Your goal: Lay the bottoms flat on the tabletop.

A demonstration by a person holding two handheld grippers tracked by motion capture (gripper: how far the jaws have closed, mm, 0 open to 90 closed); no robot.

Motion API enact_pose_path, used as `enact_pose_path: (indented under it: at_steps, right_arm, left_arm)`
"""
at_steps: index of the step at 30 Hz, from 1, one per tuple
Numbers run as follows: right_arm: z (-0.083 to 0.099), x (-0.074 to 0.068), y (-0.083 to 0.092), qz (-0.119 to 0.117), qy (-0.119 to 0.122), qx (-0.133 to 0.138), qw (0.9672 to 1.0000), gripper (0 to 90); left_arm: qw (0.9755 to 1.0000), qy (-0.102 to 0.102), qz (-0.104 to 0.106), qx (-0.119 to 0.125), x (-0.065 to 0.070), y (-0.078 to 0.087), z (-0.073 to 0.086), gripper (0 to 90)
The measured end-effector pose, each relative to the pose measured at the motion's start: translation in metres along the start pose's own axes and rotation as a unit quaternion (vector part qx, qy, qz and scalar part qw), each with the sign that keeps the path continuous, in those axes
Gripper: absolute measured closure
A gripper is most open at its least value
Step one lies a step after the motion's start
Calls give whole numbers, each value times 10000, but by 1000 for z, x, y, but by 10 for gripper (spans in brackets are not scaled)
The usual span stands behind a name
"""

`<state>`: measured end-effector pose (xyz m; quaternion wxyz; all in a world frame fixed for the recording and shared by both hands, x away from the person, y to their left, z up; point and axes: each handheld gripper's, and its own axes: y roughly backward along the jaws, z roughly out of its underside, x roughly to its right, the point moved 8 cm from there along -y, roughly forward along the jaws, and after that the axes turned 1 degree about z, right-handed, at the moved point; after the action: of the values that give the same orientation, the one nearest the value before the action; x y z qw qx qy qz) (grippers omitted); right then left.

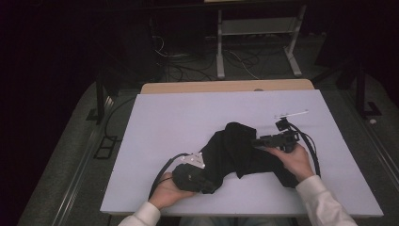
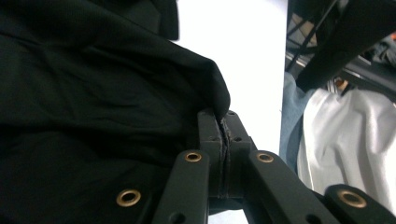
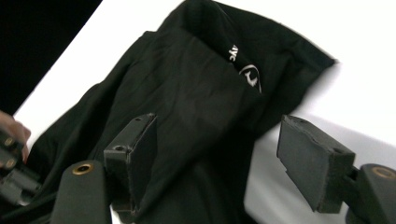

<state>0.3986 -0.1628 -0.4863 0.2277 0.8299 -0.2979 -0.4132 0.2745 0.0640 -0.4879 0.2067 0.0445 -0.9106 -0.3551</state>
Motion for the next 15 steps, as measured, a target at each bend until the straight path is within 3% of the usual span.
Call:
enact_pose_path:
  at_steps: [3, 5, 8, 11, 15]
  right_arm:
    - [-11, -1, -14, -282, -176, -30, 9994, 682]
    - [-24, -3, -15, -249, -110, -27, 9996, 831]
    - [-51, -8, -5, 107, 94, 70, 9999, 856]
    - [-84, -19, 14, 355, 344, 300, 9983, 859]
    - [-119, -34, 38, 578, 639, 616, 9944, 861]
  left_arm:
    - [9999, 29, -105, 43, -4, 5, 0, 879]
    - [9996, 57, -215, 164, -7, 12, -2, 879]
    - [9977, 140, -447, 497, -15, 29, -9, 879]
    - [9930, 306, -681, 920, -24, 49, -15, 880]
    - [9877, 297, -886, 1251, -29, 71, -19, 880]
